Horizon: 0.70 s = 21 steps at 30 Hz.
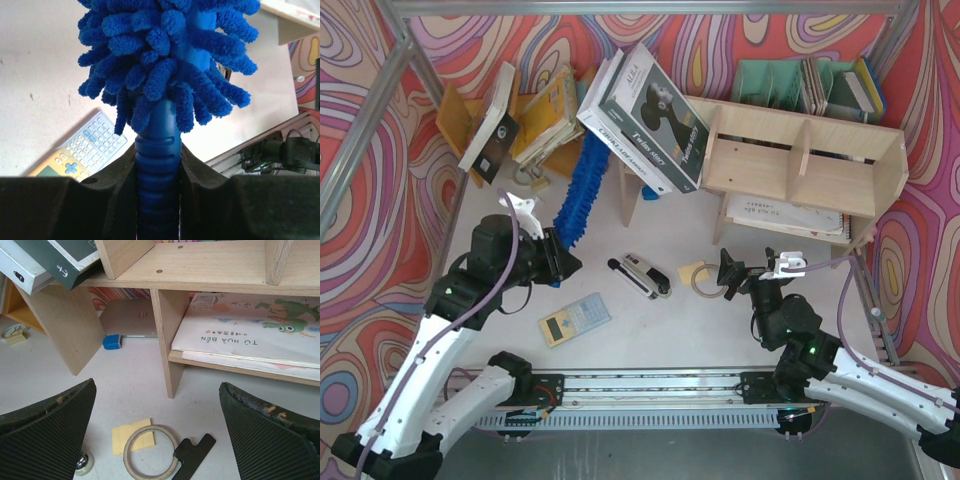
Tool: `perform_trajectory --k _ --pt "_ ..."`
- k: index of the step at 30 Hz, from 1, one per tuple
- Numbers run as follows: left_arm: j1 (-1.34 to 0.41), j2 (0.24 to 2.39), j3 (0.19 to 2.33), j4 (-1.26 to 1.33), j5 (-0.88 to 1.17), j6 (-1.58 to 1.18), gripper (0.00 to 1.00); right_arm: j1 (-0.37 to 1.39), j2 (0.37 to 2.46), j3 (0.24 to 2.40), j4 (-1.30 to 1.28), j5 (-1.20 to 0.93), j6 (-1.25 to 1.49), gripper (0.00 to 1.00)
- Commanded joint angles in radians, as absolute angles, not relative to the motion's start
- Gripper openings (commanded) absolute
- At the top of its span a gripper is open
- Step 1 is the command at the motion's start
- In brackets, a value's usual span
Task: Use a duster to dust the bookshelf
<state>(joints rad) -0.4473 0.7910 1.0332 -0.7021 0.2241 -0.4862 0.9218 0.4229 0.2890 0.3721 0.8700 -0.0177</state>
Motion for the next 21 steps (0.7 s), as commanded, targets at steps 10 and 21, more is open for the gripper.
perform_trajectory --k 10,21 --pt "-0.449 0.879 0.854 -0.646 0.347 -0.524 0.00 0.919 0.459 0.316 0.392 0.874 -0.020 0.99" --pt "-0.448 1.015 0.754 -0.554 0.350 -0.576 0.00 0.920 0.462 0.317 0.389 0.872 -0.020 0.99"
